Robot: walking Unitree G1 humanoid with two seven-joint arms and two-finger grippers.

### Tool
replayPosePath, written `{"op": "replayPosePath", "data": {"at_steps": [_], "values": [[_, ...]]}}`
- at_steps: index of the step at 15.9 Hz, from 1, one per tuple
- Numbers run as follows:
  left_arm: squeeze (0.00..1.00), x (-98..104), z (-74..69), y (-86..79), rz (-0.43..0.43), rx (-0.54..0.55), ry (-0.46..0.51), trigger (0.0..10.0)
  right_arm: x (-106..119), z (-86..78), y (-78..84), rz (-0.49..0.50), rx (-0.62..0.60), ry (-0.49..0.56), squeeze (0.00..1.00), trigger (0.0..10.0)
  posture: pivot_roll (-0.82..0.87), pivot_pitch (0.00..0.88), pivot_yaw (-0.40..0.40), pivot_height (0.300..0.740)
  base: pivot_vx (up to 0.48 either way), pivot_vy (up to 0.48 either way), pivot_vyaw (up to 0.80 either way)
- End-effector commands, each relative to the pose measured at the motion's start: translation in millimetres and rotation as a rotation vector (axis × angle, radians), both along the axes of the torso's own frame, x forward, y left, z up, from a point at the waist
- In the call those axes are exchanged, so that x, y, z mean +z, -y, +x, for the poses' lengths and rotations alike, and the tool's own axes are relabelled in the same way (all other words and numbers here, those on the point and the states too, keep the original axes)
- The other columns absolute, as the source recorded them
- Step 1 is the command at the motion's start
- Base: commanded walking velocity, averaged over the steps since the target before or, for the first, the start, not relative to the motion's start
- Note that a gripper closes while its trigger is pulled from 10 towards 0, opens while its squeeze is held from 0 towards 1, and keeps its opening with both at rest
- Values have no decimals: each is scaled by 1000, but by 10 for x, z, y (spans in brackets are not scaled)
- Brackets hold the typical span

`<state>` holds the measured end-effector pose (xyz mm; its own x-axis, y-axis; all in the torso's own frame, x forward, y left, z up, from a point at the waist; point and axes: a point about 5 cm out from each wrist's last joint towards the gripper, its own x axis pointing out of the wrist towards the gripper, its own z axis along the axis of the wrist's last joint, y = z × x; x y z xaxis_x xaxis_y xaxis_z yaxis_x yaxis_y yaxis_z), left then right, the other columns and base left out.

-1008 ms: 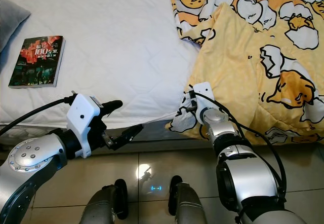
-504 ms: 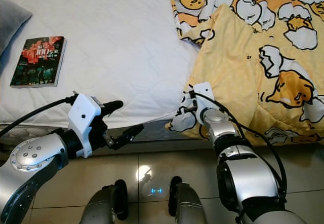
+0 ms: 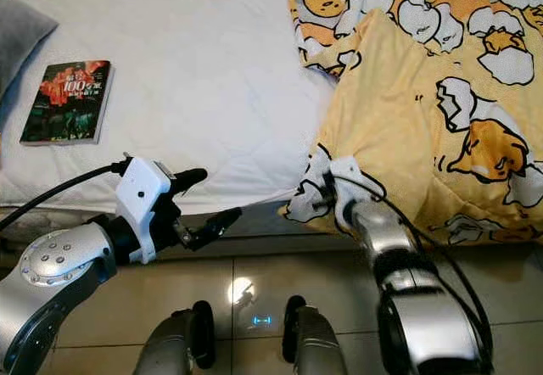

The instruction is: Clean up the room

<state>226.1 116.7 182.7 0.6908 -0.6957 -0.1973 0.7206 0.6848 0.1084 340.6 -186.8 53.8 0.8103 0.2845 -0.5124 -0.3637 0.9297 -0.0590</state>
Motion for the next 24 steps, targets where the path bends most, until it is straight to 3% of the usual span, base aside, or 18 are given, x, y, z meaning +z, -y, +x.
{"op": "replayPosePath", "data": {"at_steps": [1,3,6,7,10,15,21,24], "values": [[1000,-13,-27,33,-8,-20,-8,10000,-82,-98,33,1,53,-46,0,0,88,289,11,740,0,0,0],[1000,-27,-36,55,-14,-25,-13,10000,-210,-294,117,-42,149,-96,0,0,83,287,15,740,0,0,0],[1000,-24,-15,77,-18,-34,-11,10000,-27,-231,166,28,56,66,0,0,79,291,21,740,0,0,0],[1000,-19,-10,81,-17,-37,-8,10000,60,-189,121,111,49,85,1000,10000,82,293,23,740,0,0,0],[1000,-18,-24,63,-14,-34,-10,10000,328,43,-40,89,-12,189,1000,10000,91,295,22,740,0,0,0],[1000,-22,-39,44,-4,-28,-14,10000,415,298,-303,-70,-130,158,1000,10000,105,305,18,740,0,0,0],[1000,-8,-69,26,1,-25,-15,10000,489,405,-501,-88,-213,153,1000,10000,119,319,13,740,0,0,0],[1000,-16,-89,28,6,-28,-22,10000,473,408,-580,-158,-210,151,1000,10000,127,328,18,740,0,0,0]]}}
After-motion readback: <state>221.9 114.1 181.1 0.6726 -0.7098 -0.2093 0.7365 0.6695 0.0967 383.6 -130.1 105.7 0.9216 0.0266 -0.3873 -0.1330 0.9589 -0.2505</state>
